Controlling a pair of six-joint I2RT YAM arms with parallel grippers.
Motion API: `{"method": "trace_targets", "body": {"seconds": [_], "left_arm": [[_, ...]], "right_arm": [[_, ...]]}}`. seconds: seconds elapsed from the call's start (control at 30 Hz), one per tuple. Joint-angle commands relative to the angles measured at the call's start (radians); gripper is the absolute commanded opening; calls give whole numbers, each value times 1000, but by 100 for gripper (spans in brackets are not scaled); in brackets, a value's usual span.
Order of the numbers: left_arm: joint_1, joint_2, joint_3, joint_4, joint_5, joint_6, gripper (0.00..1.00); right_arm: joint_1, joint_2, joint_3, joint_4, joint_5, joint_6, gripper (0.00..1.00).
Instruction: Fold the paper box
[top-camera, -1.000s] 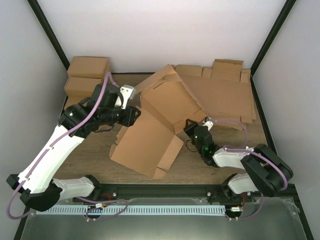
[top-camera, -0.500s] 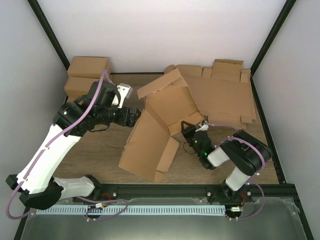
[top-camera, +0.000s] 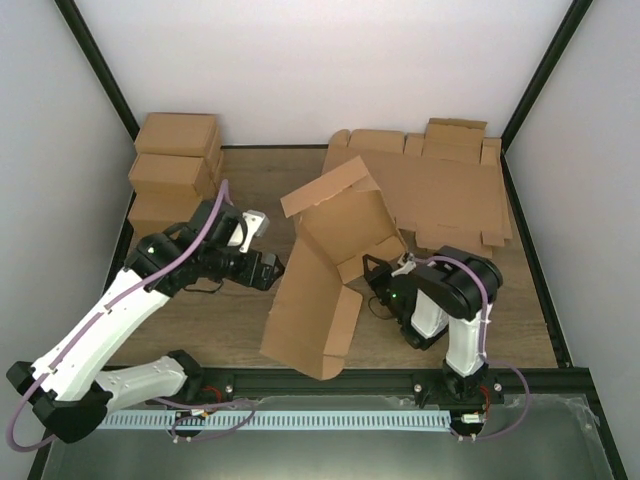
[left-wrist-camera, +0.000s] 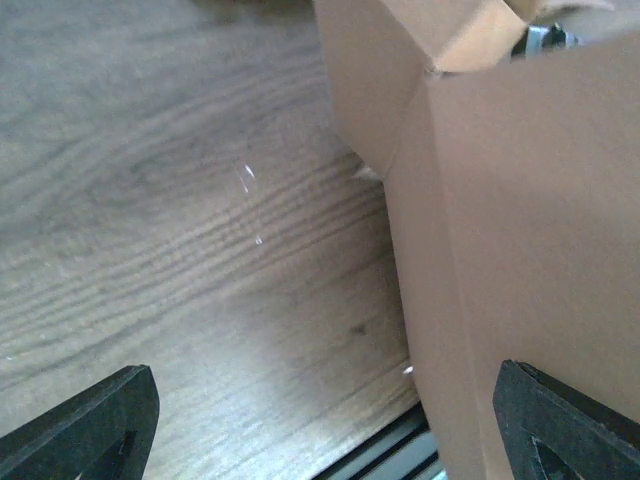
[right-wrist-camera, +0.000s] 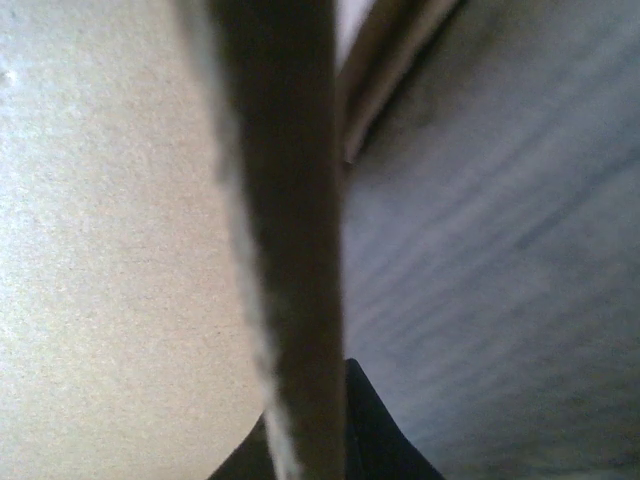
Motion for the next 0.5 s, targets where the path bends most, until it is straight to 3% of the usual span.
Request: {"method": "trace_targets", "body": {"seconds": [0.0, 0.2, 0.33, 0.47], "left_arm": [[1, -26, -85, 77, 100, -14, 94], [0, -20, -127, 121, 141, -26, 85], [-1, -2, -108, 124, 160, -26, 77], [-1, 19, -53, 115, 163, -39, 76]], "right_arm": [[-5, 107, 0, 195, -11, 15, 1], [-2, 240, 7, 311, -37, 17, 1], [-1, 236, 14, 260, -38, -2, 1], [10, 197, 15, 196, -21, -31, 1]]}}
